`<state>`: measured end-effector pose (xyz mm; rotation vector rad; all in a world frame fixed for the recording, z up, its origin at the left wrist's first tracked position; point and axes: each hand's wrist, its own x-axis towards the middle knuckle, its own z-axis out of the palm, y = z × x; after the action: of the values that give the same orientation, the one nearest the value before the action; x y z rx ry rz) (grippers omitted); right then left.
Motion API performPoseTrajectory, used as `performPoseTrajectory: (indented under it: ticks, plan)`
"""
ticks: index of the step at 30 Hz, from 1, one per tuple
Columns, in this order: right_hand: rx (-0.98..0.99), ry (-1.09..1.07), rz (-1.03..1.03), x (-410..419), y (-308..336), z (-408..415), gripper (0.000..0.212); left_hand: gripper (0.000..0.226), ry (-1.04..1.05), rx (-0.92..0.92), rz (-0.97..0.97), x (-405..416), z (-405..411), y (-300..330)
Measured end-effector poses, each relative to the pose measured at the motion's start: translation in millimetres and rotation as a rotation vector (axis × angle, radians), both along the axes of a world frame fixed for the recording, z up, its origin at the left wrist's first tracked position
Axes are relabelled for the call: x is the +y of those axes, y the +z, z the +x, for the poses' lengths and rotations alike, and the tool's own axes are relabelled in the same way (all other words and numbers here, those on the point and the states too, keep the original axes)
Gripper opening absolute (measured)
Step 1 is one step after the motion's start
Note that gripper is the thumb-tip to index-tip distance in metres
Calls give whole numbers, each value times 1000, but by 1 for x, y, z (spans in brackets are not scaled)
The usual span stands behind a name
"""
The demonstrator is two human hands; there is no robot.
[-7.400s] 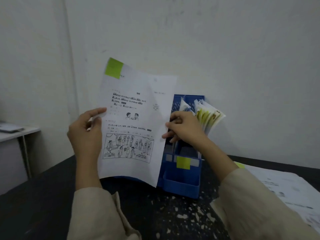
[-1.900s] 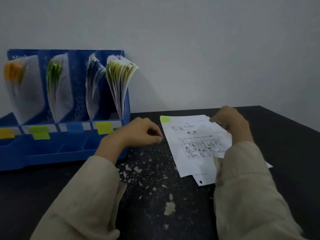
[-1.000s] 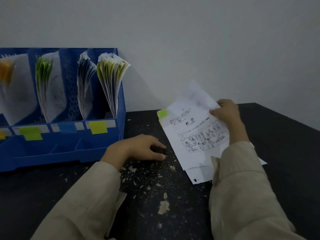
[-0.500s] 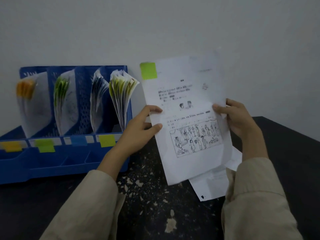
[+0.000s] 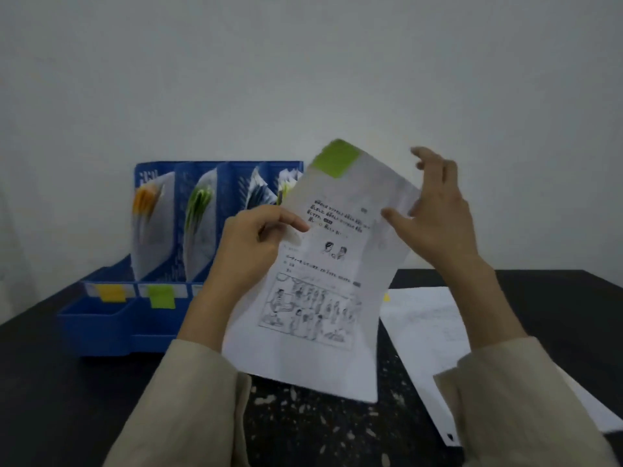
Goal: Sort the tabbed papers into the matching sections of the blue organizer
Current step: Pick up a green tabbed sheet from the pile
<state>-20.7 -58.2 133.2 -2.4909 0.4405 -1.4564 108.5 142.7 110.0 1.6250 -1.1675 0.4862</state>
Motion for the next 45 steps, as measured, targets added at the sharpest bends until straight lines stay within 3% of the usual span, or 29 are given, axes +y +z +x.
performPoseTrajectory:
  ticks: [3,6,8,12,16,23,26,29,32,38,42,45]
  plan:
    - [88,145,-12,33,21,19,66,47,58,-14,-31,23,1,10]
    - [194,325,88,53,38,39,20,35,179,13,-85,50,5,17]
    - [204,428,160,65,46,51,6,33,246,40,-156,72,13,19]
    - [160,534,179,93,64,73,5,45,300,207,-157,118,24,13]
    - [181,656,130,129,83,93,9,25,477,295,-18,160,32,-2]
    - [252,800,-39,196,105,120,11,28,780,376,-311,189,40,-20]
    - [272,848,-46,213,111,126,18,33,900,331,-406,198,39,-23]
    - [293,889,-45,226,113,129,4,35,995,293,-461,205,34,-21]
    - [283,907,-55,233,116,133,3,37,1049,263,-478,209,35,-22]
    - [220,855,-111,227,122,141,15,30,938,283,-475,197,29,-15]
    - [130,710,-128,204,128,147,20,19,782,263,-354,180,20,-2]
    - [71,609,-77,182,131,152,23,33,628,244,-252,173,15,8]
